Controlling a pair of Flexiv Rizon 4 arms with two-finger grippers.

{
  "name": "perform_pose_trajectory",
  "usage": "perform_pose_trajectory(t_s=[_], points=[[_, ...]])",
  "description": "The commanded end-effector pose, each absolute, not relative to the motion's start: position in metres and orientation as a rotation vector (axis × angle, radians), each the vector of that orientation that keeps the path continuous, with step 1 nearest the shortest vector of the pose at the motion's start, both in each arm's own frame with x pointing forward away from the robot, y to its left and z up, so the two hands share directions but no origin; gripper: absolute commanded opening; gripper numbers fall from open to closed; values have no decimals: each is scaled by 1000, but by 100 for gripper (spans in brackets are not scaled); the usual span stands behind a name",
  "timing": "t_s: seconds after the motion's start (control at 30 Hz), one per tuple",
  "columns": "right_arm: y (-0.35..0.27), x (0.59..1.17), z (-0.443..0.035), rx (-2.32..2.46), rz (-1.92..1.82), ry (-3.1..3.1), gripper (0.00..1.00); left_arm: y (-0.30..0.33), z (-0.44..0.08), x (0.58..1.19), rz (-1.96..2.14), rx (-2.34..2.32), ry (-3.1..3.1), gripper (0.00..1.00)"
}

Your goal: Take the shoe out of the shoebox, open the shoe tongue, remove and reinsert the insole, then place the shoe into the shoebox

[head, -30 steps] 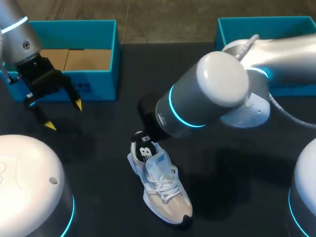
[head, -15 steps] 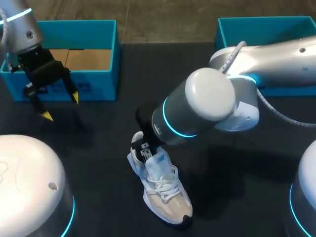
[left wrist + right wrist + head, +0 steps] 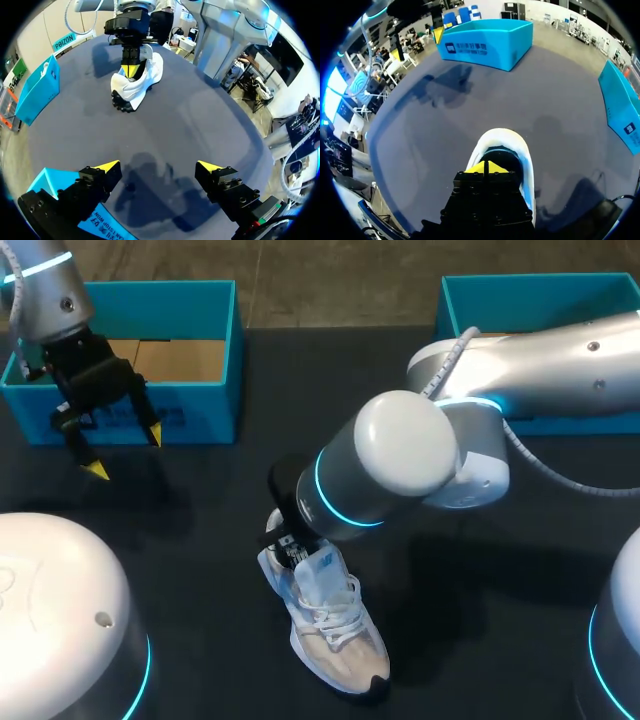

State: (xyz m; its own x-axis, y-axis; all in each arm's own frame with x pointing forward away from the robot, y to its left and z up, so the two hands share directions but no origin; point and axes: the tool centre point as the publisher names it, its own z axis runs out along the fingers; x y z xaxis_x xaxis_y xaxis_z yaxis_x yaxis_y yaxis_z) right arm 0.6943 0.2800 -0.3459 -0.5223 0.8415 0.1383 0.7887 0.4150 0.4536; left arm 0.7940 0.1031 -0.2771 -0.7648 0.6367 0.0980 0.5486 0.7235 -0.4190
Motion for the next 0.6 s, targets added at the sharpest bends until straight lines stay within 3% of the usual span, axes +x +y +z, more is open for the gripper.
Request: perform_pose_trajectory(t_s=[0.03,0.6], points=[[282,698,-354,1483,708,2536,0,103,-277,794,541,-942,-2694,100],[283,712,-392,1499,620,2467,0,103,-277,794,541,-942,-2694,100]])
